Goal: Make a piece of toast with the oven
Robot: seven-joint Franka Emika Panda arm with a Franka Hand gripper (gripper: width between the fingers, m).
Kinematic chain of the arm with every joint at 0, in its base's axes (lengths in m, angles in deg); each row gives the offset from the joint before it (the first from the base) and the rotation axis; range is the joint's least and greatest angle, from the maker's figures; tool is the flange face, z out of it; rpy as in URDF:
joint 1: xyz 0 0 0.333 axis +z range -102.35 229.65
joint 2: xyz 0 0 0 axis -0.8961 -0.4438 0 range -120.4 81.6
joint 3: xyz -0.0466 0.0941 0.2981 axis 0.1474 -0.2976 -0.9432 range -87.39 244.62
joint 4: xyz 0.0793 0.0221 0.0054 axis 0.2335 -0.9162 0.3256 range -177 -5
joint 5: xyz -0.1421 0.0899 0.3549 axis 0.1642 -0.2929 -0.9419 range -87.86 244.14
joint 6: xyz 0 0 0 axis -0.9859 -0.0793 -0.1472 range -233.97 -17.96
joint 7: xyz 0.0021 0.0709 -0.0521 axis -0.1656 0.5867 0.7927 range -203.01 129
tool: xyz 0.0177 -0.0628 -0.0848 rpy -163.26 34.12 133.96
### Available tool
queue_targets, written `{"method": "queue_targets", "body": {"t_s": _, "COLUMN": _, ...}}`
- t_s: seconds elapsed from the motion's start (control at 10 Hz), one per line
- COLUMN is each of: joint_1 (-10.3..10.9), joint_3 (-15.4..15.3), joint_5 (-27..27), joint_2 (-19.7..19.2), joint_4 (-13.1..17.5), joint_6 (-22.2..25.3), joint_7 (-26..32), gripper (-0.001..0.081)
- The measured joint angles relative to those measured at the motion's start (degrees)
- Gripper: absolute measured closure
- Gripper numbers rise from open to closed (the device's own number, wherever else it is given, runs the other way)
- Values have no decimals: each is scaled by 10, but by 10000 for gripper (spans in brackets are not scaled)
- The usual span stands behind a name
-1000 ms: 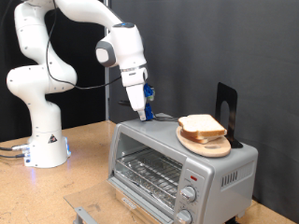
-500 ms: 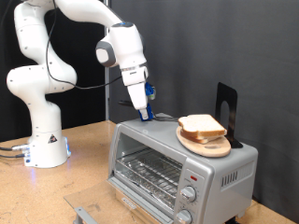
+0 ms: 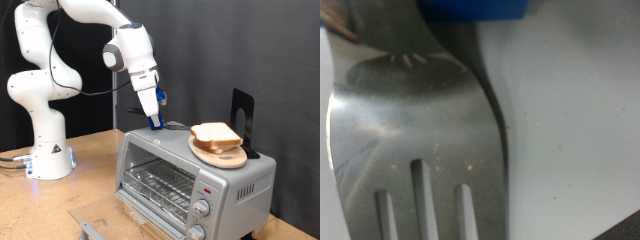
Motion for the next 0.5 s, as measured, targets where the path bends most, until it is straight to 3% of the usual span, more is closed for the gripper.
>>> {"method": "queue_targets", "body": {"t_s": 0.5, "joint_1": 0, "joint_3": 0, "joint_5": -6, "joint_2": 4, "joint_4": 1, "joint_6": 8, "joint_7": 0, "gripper": -2}}
